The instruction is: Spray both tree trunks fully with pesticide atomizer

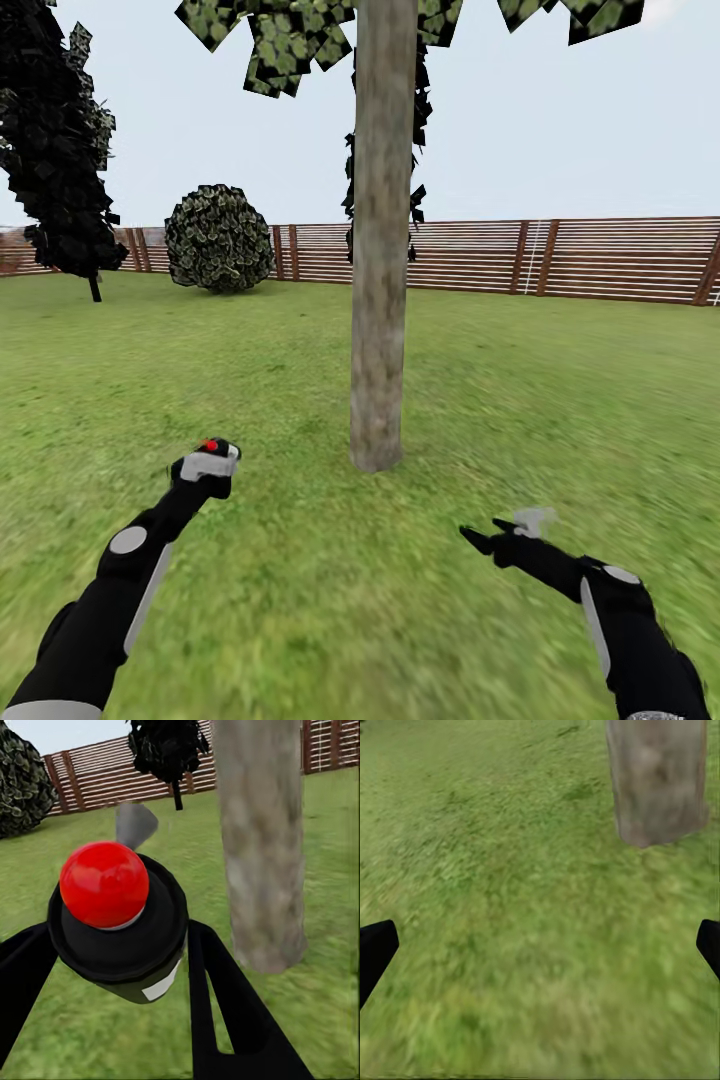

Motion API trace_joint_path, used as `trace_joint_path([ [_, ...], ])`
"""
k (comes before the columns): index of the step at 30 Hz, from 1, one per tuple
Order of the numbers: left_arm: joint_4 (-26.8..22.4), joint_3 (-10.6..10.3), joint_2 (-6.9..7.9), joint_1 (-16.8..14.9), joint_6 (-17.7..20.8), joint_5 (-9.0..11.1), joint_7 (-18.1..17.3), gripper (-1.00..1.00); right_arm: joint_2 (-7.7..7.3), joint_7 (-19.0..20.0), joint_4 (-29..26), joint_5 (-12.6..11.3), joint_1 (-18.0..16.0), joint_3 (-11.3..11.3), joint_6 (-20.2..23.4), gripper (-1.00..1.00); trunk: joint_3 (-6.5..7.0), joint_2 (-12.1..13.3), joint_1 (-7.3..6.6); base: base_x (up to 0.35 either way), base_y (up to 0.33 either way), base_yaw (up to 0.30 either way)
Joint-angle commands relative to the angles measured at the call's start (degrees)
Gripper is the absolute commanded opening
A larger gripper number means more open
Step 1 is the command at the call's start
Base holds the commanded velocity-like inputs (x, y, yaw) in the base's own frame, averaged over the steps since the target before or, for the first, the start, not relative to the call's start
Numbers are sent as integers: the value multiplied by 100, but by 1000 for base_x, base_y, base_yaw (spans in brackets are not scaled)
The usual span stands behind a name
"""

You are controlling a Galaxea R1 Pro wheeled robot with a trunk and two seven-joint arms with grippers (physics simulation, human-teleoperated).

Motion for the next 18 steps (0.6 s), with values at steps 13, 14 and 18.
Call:
trace_joint_path([
  [13, -19, 22, 404, -95, 1269, -1182, -3210, -100, 31, 265, -14, -4, -24, 1300, 27, 100, -6, -3, -1, 0, 0, 0],
  [14, -19, 23, 450, -115, 1323, -1344, -3375, -100, 30, 337, -14, -2, -24, 1429, 26, 100, -6, -3, -1, 0, 0, 0],
  [18, -26, 24, 532, -279, 1628, -2054, -3908, -100, 34, 458, -14, 0, -24, 1811, 26, -100, -6, -3, -1, 0, 0, 0],
])
